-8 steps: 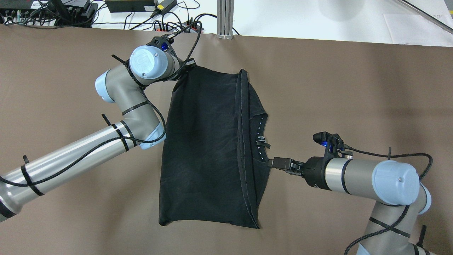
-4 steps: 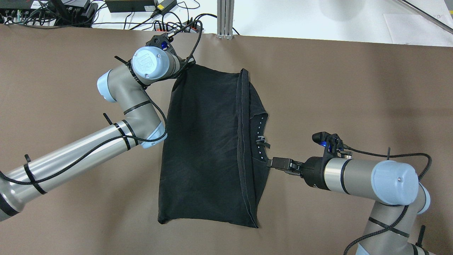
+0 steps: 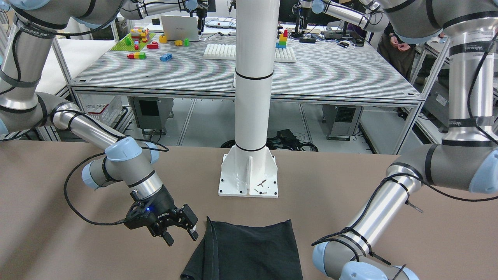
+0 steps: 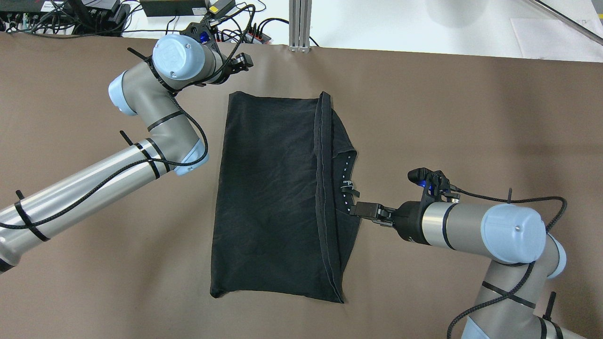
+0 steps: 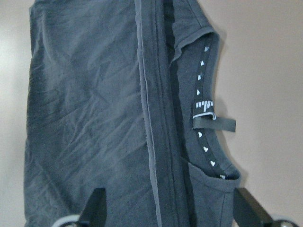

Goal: Fold clothes

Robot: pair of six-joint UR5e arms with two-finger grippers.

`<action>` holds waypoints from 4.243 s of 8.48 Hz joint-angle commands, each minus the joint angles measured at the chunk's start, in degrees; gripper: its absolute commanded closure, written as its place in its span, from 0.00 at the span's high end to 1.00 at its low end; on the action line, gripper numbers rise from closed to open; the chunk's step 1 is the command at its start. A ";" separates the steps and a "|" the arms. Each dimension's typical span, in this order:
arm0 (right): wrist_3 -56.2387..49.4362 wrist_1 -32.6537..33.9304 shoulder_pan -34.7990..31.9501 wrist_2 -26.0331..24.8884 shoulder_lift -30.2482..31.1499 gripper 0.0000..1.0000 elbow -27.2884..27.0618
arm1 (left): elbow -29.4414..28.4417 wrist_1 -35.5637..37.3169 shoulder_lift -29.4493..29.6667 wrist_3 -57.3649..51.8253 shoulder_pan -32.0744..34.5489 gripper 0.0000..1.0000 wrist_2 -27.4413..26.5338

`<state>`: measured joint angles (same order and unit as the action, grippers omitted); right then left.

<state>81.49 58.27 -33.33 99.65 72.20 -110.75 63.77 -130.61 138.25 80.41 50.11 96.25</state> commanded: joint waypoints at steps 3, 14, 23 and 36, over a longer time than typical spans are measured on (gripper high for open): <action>-15.99 11.60 -0.16 -5.77 -12.75 0.94 10.50 | 16.88 -0.09 -14.21 -6.49 4.90 0.95 10.70; -24.01 14.94 1.33 -13.95 -23.24 0.94 28.57 | 17.52 0.18 -15.20 -6.59 4.91 0.95 10.71; -33.65 13.72 -2.60 -14.66 -18.96 0.94 28.66 | 17.52 0.09 -14.85 -5.45 4.38 0.95 10.19; -28.67 13.65 -2.28 -17.53 -29.91 0.94 37.67 | 17.53 0.00 -15.73 -4.74 4.29 0.95 10.10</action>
<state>52.75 74.57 -37.20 85.50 44.28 -78.01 81.45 -130.64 122.65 76.02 54.40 106.34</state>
